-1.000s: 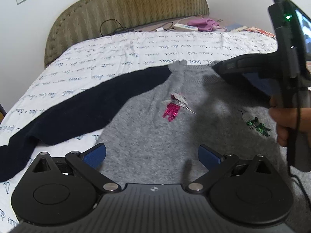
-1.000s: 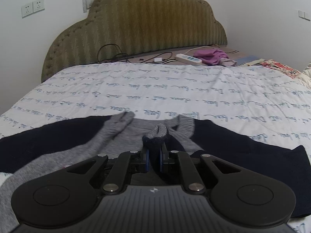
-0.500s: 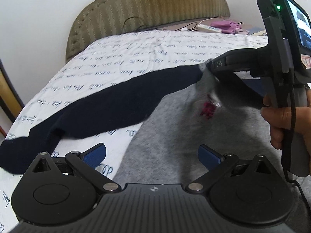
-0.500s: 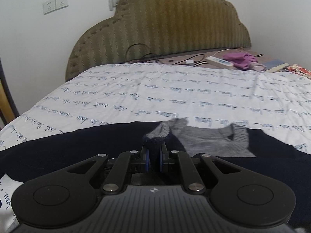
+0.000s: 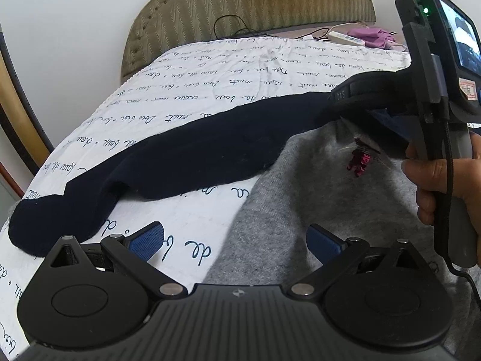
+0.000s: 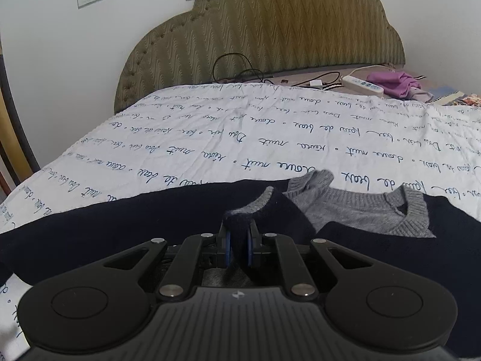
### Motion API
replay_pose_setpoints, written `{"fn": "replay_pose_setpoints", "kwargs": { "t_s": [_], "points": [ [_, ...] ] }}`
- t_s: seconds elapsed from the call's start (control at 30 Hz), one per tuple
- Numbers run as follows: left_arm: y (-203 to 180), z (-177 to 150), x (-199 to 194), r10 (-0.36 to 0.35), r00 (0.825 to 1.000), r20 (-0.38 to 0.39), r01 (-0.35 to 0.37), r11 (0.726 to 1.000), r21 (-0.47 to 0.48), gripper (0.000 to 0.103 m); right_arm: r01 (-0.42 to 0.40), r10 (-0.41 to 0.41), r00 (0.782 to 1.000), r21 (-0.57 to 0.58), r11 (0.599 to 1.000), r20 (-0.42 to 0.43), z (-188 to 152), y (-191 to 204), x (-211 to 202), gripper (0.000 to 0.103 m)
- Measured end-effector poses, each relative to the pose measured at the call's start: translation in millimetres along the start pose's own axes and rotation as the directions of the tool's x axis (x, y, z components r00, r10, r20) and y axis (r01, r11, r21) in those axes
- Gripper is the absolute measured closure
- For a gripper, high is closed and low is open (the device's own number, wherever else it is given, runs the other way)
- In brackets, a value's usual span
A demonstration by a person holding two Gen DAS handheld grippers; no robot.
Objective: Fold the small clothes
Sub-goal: 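Carry the held sleeve across the sweater chest with the right tool, then open the right tool to lay the sleeve on the chest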
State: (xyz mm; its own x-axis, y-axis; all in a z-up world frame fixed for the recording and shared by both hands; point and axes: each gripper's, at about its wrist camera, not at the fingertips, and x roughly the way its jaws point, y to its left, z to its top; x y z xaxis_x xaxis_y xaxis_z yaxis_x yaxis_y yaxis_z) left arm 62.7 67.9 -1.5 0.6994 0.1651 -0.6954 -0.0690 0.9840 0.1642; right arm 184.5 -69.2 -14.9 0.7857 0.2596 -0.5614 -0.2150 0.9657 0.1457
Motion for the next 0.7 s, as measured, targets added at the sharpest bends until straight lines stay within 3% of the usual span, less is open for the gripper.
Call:
{"fn": "replay_pose_setpoints", "kwargs": {
  "t_s": [0.13, 0.27, 0.37, 0.43, 0.5, 0.57, 0.63, 0.7],
  "points": [
    [0.0, -0.4, -1.2, 0.003, 1.000, -0.002, -0.003, 1.000, 0.002, 0.001, 0.001, -0.001, 1.000, -0.008, 1.000, -0.006, 0.6, 4.3, 2.9, 0.092],
    [0.5, -0.8, -2.3, 0.001, 1.000, -0.006, -0.001, 1.000, 0.000, 0.001, 0.001, -0.002, 0.997, -0.012, 1.000, -0.077, -1.1, 6.3, 19.0, 0.090],
    [3.0, -1.2, -3.7, -0.002, 1.000, -0.008, 0.002, 1.000, -0.003, 0.001, -0.045, 0.047, 0.995, 0.025, 0.999, -0.089, -3.5, 2.3, 15.3, 0.078],
    [6.2, -1.5, -4.8, -0.002, 1.000, -0.007, 0.002, 1.000, -0.005, 0.001, -0.087, 0.090, 0.995, 0.069, 0.994, -0.043, -3.6, -3.5, 0.2, 0.055],
    [9.7, -1.7, -5.1, 0.002, 1.000, -0.005, -0.002, 1.000, -0.013, 0.001, -0.111, 0.111, 0.994, 0.120, 0.987, 0.011, -5.3, -12.0, -16.5, 0.040],
    [12.7, -1.7, -3.2, 0.005, 1.000, -0.012, -0.005, 1.000, -0.030, 0.001, -0.141, 0.142, 0.990, 0.157, 0.977, 0.005, -7.2, -18.7, -21.1, 0.038],
    [13.8, -1.7, -0.1, 0.000, 1.000, -0.030, -0.001, 0.999, -0.044, 0.001, -0.169, 0.181, 0.982, 0.163, 0.972, -0.059, -10.8, -19.4, -12.6, 0.040],
    [14.3, -2.4, -0.2, -0.003, 0.999, -0.039, 0.001, 0.999, -0.052, 0.001, -0.135, 0.151, 0.981, 0.134, 0.982, -0.118, -14.2, -15.3, -3.2, 0.041]
  ]
}}
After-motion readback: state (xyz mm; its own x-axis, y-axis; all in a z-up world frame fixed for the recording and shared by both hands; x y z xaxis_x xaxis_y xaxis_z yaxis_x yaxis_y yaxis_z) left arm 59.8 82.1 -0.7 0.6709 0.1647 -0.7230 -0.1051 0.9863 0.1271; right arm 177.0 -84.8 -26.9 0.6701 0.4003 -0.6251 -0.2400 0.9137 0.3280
